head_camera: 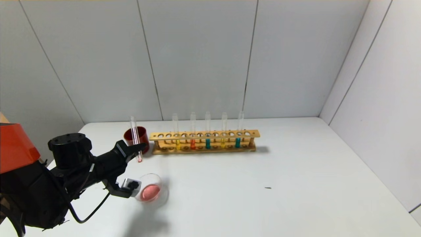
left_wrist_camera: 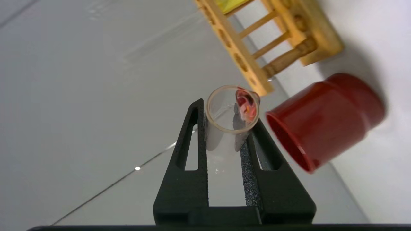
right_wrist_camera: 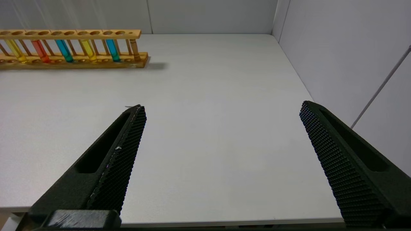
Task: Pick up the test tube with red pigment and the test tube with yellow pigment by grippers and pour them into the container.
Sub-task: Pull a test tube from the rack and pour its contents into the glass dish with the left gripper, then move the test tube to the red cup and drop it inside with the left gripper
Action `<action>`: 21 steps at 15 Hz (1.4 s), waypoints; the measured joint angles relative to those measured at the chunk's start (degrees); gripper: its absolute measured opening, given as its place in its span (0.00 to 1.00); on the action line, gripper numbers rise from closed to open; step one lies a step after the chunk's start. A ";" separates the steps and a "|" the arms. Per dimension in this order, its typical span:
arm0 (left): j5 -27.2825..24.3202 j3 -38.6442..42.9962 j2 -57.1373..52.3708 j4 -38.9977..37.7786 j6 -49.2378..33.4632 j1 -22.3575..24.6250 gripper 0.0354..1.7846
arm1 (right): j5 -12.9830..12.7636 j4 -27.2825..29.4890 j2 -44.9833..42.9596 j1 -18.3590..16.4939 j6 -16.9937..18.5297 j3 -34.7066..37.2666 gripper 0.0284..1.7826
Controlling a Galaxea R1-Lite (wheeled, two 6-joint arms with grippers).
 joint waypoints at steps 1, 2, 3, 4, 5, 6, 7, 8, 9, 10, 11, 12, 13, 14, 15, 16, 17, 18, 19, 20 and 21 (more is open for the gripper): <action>-0.60 0.20 0.00 -0.63 0.28 0.00 0.18 | 0.02 0.00 0.00 0.00 0.02 0.00 0.98; -0.73 0.46 0.00 -0.95 0.44 0.01 0.18 | 0.00 0.00 0.00 0.00 0.02 0.00 0.98; -0.73 0.55 -0.02 -1.55 0.96 0.01 0.18 | 0.02 0.00 0.00 0.00 0.02 0.00 0.98; -0.74 0.57 -0.02 -2.38 1.55 0.01 0.18 | 0.02 0.00 0.00 0.02 0.02 0.00 0.98; -0.68 0.66 -0.05 -2.82 1.90 0.01 0.18 | 0.02 0.00 0.00 0.02 0.02 0.00 0.98; -0.66 0.71 -0.09 -3.58 2.73 0.01 0.18 | 0.02 0.00 0.00 0.02 0.02 0.00 0.98; -0.66 0.72 -0.13 -4.12 3.56 0.01 0.18 | 0.02 0.00 0.00 0.02 0.02 0.00 0.98; -0.66 0.72 -0.20 -4.44 4.08 0.01 0.18 | 0.02 0.00 0.00 0.00 0.02 0.00 0.98; -0.68 0.68 -0.24 -4.52 4.60 0.01 0.18 | 0.02 0.00 0.00 0.00 0.02 0.00 0.98; -0.77 0.55 -0.30 -4.53 5.49 0.01 0.18 | 0.02 0.00 0.00 0.00 0.02 0.00 0.98; -0.79 0.51 -0.37 -4.56 6.28 0.01 0.18 | 0.00 0.00 0.00 0.02 0.02 0.00 0.98; -0.82 0.49 -0.44 -4.56 6.47 0.01 0.18 | 0.00 0.00 0.00 0.02 0.00 0.00 0.98; -0.84 0.51 -0.50 -4.58 6.56 0.00 0.18 | 0.00 0.00 0.00 0.02 0.02 0.00 0.98; -0.84 0.51 -0.55 -4.58 6.56 0.01 0.18 | 0.00 -0.02 0.00 0.02 0.02 0.00 0.98; -0.77 0.52 -0.63 -4.56 6.42 0.01 0.18 | 0.00 0.00 0.00 0.02 0.02 0.00 0.98; -0.44 0.52 -0.94 -4.64 5.88 0.00 0.18 | 0.00 0.00 0.00 0.02 0.02 0.00 0.98; 0.30 0.16 -1.46 -4.74 4.44 -0.02 0.18 | 0.02 0.00 0.00 0.02 0.02 0.00 0.98; 1.88 -0.41 -2.29 -4.83 1.40 -0.07 0.18 | 0.00 0.00 0.00 0.02 0.02 0.00 0.98; 4.72 -0.94 -3.56 -4.80 -2.78 -0.24 0.18 | 0.00 0.00 0.00 0.02 0.02 0.00 0.98; 9.08 -1.46 -5.21 -4.72 -7.78 -0.73 0.18 | 0.02 0.00 0.00 0.02 0.02 0.00 0.98; 14.67 -2.10 -6.92 -4.33 -13.48 -1.71 0.18 | 0.02 -0.02 0.00 0.02 0.00 0.00 0.98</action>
